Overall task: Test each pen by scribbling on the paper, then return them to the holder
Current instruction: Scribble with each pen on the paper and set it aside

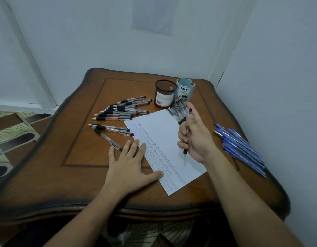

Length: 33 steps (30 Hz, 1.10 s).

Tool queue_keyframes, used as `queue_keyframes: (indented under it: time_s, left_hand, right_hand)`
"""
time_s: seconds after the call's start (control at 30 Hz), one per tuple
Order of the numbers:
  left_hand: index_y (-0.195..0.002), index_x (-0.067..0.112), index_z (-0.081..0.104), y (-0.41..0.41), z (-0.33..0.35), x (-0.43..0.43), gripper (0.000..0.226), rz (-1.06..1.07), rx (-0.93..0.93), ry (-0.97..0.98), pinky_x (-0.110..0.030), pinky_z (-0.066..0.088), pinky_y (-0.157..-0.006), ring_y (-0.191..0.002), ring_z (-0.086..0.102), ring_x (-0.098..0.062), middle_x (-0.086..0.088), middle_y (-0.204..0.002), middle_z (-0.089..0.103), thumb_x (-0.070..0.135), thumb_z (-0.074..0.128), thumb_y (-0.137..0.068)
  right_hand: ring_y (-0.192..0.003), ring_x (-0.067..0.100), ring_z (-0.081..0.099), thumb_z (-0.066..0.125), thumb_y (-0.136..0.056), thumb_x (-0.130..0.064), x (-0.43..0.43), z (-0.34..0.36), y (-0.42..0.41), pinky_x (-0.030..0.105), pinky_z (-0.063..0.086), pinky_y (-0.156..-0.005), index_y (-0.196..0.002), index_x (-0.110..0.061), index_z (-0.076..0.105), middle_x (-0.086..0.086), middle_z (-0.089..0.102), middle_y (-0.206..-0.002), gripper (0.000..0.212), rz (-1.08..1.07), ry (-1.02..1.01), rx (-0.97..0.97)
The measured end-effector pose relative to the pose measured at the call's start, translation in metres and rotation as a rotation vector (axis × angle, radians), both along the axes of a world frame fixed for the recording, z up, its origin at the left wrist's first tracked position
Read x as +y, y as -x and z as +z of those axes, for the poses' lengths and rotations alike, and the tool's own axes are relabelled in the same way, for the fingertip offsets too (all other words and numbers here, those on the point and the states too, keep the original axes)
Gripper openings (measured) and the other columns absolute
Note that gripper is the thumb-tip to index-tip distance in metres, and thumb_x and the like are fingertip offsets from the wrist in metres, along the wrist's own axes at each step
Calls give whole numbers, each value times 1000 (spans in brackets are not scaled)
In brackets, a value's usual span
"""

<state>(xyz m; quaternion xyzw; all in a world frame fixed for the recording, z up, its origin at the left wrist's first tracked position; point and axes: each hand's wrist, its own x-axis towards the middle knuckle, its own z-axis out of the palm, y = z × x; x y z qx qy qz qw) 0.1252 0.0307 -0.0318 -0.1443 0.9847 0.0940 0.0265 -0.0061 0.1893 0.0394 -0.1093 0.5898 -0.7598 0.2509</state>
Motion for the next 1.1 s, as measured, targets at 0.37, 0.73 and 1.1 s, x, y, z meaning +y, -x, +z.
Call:
queue_keyframes:
  time_s: [0.37,0.73,1.1]
  left_hand:
    - [-152,45,3,-2,-2,0,99,-13,30,-1,-61,-9,-115,-151,-9,-15,8,-165,-3,97,16,-69]
    - [-153,44,2,-1,-2,1,99,-9,26,14,-60,-9,-115,-151,-9,-17,7,-164,-3,96,16,-69]
    - [-153,45,1,-1,-3,1,104,-5,28,11,-60,-9,-115,-151,-10,-16,8,-165,-4,97,8,-63]
  right_hand:
    - [-44,13,42,54,-96,-34,7,-17,-18,28,41,-49,-120,-12,63,2,45,-47,34,69,1,56]
    - [-67,16,60,70,-82,-26,41,-52,-26,25,47,-60,-84,-10,69,6,70,-72,15,60,-217,179]
    - [-68,36,58,78,-78,-22,42,-59,-34,39,41,-64,-66,-11,59,22,65,-71,25,92,-461,422]
